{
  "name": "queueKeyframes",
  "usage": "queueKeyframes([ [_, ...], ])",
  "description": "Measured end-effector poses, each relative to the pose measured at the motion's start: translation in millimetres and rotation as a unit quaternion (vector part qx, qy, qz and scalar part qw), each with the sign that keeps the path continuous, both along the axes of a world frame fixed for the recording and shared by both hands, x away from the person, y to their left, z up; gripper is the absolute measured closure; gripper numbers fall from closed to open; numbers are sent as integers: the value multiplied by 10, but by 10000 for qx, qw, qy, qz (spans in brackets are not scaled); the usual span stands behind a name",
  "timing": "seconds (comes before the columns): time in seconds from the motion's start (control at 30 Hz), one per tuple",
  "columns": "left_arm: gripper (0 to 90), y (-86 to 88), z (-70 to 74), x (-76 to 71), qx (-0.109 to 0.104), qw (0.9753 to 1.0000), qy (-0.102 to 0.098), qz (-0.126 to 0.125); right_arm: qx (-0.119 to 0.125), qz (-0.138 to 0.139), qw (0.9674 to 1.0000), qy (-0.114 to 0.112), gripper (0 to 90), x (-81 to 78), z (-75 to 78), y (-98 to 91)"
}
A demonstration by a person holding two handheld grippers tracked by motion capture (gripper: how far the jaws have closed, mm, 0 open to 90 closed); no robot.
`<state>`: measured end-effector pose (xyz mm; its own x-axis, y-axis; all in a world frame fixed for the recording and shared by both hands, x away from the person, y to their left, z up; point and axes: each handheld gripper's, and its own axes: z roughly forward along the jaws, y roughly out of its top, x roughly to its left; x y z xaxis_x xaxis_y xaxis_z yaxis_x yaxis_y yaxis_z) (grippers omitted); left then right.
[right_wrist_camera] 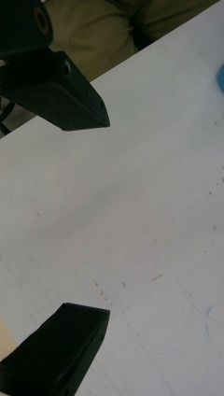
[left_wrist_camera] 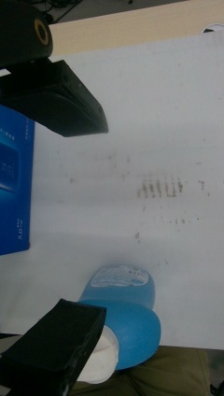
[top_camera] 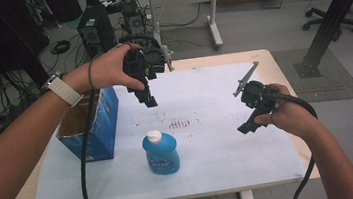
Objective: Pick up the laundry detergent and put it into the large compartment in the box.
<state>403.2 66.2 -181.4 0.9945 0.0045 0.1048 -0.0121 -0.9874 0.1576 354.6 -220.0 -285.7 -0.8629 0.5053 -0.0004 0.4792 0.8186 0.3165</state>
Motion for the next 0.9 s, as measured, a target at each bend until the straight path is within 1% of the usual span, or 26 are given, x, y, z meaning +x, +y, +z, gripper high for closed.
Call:
queueKeyframes([
  [0.1, 106, 7, 1, -1, -36, 10000, -10, 8, -5, 11, 10000, 6, 78, 6, -2, 5],
  [0.17, 93, 3, 1, -6, -29, 10000, -69, 34, -9, 26, 10000, 14, 78, 9, -5, 13],
  [0.23, 85, 2, 10, -12, -45, 10000, -46, 6, -15, 34, 10000, 29, 78, 17, -10, 19],
  [0.37, 83, 11, 34, -30, -118, 9999, -76, 4, -44, 49, 10000, 18, 78, 30, -14, 30],
  [0.53, 83, 26, 61, -43, -160, 9999, -51, 5, -20, 72, 10000, 8, 78, 32, -4, 39],
  [0.63, 84, 35, 85, -67, -203, 9998, -28, -34, -18, 87, 10000, 8, 78, 30, -14, 39],
  [0.9, 80, 44, 110, -102, -240, 9996, -8, -133, -16, 97, 9999, 45, 78, 13, -32, 26],
])
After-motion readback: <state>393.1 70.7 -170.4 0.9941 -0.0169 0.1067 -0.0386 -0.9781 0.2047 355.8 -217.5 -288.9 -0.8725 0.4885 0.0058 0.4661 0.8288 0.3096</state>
